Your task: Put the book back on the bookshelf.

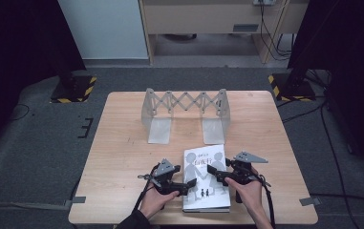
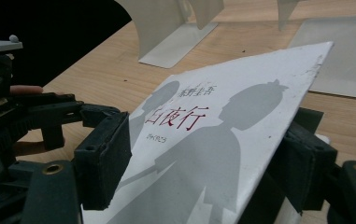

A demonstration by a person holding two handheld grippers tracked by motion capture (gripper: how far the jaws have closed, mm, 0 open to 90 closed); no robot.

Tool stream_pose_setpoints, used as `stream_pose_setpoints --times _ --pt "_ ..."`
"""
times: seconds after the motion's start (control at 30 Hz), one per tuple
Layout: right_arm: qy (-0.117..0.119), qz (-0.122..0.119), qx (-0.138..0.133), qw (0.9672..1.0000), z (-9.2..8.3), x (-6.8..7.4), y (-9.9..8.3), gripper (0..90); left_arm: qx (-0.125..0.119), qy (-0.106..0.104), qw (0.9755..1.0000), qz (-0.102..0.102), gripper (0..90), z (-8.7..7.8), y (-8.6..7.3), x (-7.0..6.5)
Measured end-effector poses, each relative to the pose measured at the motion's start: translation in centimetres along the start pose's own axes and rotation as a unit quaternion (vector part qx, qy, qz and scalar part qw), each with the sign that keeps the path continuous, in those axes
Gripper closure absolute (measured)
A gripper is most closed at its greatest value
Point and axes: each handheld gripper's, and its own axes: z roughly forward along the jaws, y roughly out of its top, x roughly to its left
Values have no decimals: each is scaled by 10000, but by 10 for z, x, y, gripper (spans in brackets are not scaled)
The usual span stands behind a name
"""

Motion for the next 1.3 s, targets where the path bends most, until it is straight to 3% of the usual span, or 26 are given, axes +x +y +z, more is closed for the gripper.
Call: stream_pose_setpoints --times 0.37,0.47,0.77,1.07,1.27,1.3 --pt "58 47 268 9996 7 0 -5 259 -8 -24 10000 -66 122 1 -2 2" --pt "85 83 198 9997 7 0 -6 255 -12 -28 10000 -72 123 1 -2 2" --pt "392 232 204 9988 17 2 -10 253 -12 -75 9999 -85 122 2 -3 4" --pt "302 277 191 9990 17 1 -11 317 -3 43 10000 -13 144 -1 -1 4" --pt "252 419 163 9987 16 -3 -10 402 10 0 9998 -183 192 -3 -1 8" --pt "244 454 161 9985 16 -2 -11 408 18 1 9999 -138 193 -3 -1 8"
